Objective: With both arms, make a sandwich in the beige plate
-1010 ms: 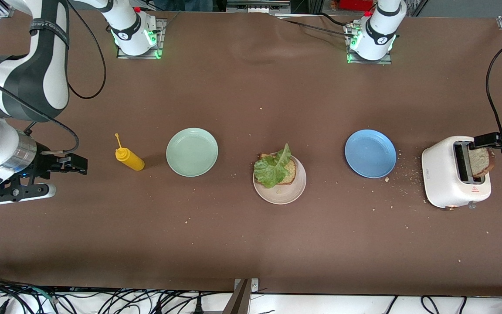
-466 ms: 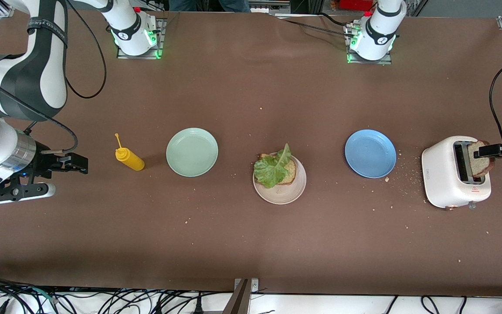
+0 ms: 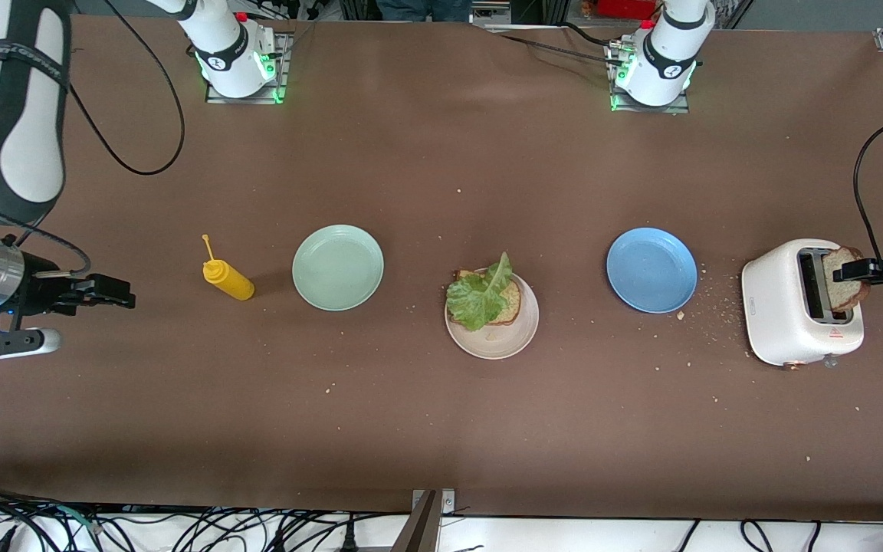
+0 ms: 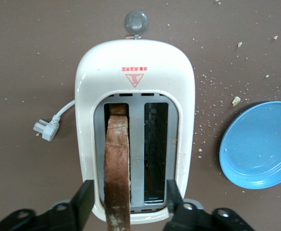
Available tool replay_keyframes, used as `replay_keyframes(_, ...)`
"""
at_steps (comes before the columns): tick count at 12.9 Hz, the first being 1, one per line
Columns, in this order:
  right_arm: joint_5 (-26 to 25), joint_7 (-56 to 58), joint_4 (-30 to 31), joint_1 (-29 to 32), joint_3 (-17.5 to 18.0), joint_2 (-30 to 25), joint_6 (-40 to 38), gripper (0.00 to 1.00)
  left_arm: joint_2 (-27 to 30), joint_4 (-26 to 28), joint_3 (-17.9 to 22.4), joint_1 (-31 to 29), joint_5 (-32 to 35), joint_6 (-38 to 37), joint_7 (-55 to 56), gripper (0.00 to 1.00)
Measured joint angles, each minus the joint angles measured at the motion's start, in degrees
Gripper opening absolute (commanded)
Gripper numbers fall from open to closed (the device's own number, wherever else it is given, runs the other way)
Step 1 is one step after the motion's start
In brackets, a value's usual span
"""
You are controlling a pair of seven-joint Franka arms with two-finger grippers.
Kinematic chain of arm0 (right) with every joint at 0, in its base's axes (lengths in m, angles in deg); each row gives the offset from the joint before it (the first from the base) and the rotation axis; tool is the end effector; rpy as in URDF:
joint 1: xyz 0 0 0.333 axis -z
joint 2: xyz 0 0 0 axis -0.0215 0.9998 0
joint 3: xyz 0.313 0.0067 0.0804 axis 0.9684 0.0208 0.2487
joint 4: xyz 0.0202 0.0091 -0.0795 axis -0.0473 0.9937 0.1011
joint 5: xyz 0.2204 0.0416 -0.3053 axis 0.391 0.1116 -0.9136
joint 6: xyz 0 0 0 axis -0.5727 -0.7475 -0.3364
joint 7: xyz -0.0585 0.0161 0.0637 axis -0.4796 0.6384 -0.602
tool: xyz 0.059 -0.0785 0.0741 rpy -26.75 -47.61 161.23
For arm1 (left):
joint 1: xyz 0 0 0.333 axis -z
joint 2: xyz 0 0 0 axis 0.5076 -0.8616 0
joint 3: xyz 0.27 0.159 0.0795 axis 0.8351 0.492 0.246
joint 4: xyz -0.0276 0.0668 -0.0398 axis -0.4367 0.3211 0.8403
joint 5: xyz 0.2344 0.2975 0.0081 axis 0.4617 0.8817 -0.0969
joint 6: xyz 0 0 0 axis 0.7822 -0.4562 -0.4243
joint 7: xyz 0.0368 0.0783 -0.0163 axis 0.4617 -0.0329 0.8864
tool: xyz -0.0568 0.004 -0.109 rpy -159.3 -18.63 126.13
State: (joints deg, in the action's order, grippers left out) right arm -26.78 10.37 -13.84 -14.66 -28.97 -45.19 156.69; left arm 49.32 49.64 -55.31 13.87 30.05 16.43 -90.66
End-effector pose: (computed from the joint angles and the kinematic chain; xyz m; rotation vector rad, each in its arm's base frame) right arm 0.6862 0.0123 0.4902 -3.0705 -0.1987 0.0711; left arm 0.6083 0.2265 0.3763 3.0422 -0.0431 -0.3072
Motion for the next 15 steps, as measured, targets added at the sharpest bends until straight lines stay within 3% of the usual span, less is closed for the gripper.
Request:
replay_keyframes(3,-10.42,-1.02,0.02,8.27,13.71,-2.89,-0.62,0.99,-0.23,-0.07,-0.01,-0.74,0.0,0.07,-0.09,0.0)
replay_keyframes(6,-14.19,-3.81,4.01,13.43,21.01,-6.42,0.32,0.99,-0.2,-1.07,-0.2,-0.83,0.0,0.08,-0.66,0.0)
replay_keyframes(9,-14.85,-3.87,10.52,14.4,21.76,-10.35,3.63,0.99,0.15,-6.03,-0.72,-0.65,0.0,-4.5,-0.9,0.0)
replay_keyframes(15,-14.85,-4.02,12.06,14.87,21.6,-10.82,4.27,1.0,1.57,-20.38,-1.85,3.2,-0.28,-23.6,-2.77,0.0)
